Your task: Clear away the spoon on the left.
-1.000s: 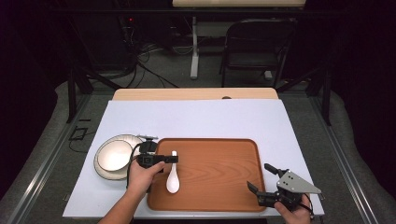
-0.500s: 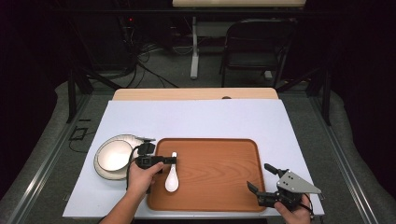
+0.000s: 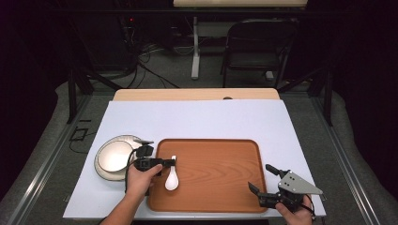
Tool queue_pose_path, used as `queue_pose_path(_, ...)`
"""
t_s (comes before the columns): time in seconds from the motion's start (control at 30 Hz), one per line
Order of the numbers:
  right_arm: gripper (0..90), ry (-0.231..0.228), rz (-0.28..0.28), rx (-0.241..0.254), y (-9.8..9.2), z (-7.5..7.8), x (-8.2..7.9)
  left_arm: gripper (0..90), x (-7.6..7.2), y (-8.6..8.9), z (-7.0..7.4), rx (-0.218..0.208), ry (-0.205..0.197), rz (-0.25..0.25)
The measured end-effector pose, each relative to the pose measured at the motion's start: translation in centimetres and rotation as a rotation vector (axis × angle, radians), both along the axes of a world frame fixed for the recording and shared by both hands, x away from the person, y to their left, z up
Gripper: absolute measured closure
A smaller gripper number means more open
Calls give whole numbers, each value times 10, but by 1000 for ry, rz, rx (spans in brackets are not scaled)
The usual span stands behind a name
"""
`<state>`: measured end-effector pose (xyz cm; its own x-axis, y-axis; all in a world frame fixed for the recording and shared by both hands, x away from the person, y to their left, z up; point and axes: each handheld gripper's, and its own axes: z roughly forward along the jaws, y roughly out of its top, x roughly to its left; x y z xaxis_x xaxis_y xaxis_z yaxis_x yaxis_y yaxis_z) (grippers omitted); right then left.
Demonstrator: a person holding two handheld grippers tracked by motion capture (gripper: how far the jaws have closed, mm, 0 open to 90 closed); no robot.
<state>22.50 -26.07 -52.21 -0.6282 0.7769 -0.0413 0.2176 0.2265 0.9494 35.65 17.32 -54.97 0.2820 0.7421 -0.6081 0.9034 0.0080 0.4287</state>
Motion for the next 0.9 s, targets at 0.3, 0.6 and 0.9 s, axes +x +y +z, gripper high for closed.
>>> queue_pose_path(0.3, 143, -2, 0, -1, 0, 0, 0, 577, -2, 3, 8, 39, -32, 4)
queue_pose_path(0.6, 143, -1, 0, -2, 0, 0, 0, 511, -5, 4, 18, 106, -78, 1)
queue_pose_path(0.9, 143, -1, 0, -3, 0, 0, 0, 472, -9, 3, 35, 202, -176, -4)
